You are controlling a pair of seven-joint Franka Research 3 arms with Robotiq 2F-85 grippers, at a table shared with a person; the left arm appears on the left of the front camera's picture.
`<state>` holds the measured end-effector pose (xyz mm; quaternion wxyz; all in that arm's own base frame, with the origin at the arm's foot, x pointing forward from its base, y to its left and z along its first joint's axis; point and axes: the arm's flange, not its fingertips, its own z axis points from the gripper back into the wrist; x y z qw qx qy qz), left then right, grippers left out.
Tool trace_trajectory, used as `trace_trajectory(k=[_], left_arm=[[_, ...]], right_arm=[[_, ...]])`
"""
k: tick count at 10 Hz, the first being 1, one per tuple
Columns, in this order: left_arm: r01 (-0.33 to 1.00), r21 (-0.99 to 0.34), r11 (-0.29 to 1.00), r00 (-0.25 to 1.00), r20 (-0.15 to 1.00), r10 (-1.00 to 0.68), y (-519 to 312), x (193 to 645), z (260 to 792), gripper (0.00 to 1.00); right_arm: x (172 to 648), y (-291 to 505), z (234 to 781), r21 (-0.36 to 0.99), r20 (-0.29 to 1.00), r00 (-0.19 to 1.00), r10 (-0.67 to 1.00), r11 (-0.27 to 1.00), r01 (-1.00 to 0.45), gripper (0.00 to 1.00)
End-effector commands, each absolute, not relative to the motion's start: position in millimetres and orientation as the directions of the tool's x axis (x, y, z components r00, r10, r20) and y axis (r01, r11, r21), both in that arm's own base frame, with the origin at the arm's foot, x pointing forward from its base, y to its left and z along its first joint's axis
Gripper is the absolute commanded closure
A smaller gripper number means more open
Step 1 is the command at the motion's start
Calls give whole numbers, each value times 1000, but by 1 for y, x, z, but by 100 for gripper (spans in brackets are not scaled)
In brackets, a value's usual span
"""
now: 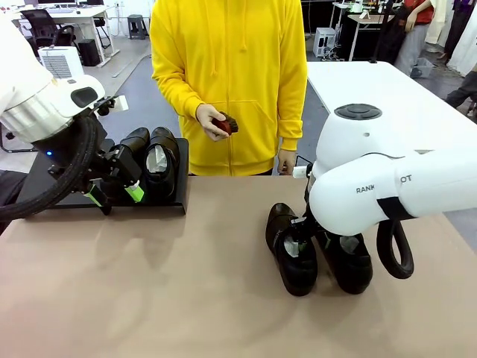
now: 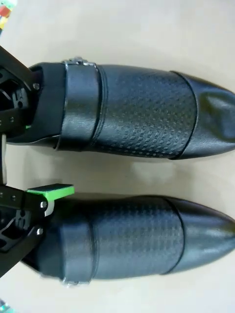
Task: Organize the shoes by placing them on the stand.
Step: Pick up one Shoe and place it in the middle of the table.
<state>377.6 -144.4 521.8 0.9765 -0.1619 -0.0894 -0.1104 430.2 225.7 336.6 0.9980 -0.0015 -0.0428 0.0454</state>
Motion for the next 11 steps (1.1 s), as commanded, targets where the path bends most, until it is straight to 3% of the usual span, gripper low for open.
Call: trace_trajectory(k=[1,6,9,11], left_arm=[[254,-297,920,957,213,-196,-142,377,523,14],[254,-297,920,957,213,-196,-142,377,523,14],[254,-297,920,957,213,-196,-142,377,523,14],[254,-297,920,957,213,-196,-142,377,523,14]], right_arm=[[441,242,326,-62,69,994,81,995,-77,43],[442,249,317,-65,38,995,92,994,-90,43],[439,252,319,-58,19,995,100,993,-99,97],[438,253,318,-50,9,995,98,994,-97,100]])
